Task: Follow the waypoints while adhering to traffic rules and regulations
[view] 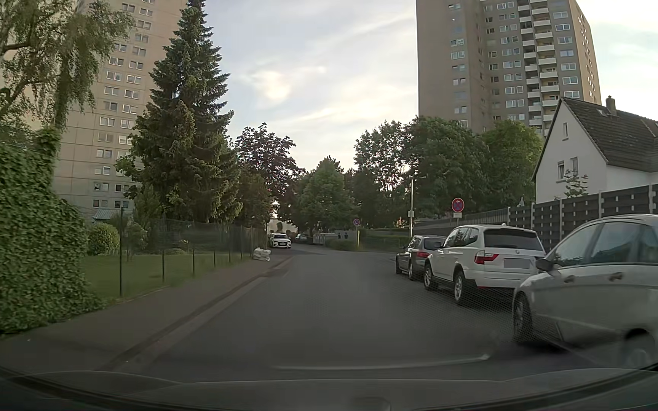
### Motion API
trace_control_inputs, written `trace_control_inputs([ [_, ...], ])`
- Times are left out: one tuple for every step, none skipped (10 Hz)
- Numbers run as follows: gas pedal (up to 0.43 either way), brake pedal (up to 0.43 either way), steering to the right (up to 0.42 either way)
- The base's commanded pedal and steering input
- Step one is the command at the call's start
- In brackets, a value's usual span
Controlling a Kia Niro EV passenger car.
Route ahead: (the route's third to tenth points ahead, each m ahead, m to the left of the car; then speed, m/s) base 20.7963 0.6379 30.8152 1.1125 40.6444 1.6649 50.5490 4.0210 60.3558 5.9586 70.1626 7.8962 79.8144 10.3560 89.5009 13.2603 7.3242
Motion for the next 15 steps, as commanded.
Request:
trace_control_inputs([
  [0.028, 0.0, -0.007],
  [0.02, 0.0, -0.009],
  [0.0, 0.0, -0.009],
  [0.0, 0.0, -0.009],
  [0.0, 0.0, -0.009],
  [0.0, 0.0, -0.009],
  [0.0, 0.0, -0.009],
  [0.0, 0.0, -0.009],
  [0.0, 0.0, -0.005],
  [0.0, 0.0, -0.001],
  [0.0, 0.0, 0.006],
  [0.0, 0.0, 0.012],
  [0.0, 0.012, 0.017],
  [0.0, 0.024, 0.02],
  [0.0, 0.043, 0.022],
])
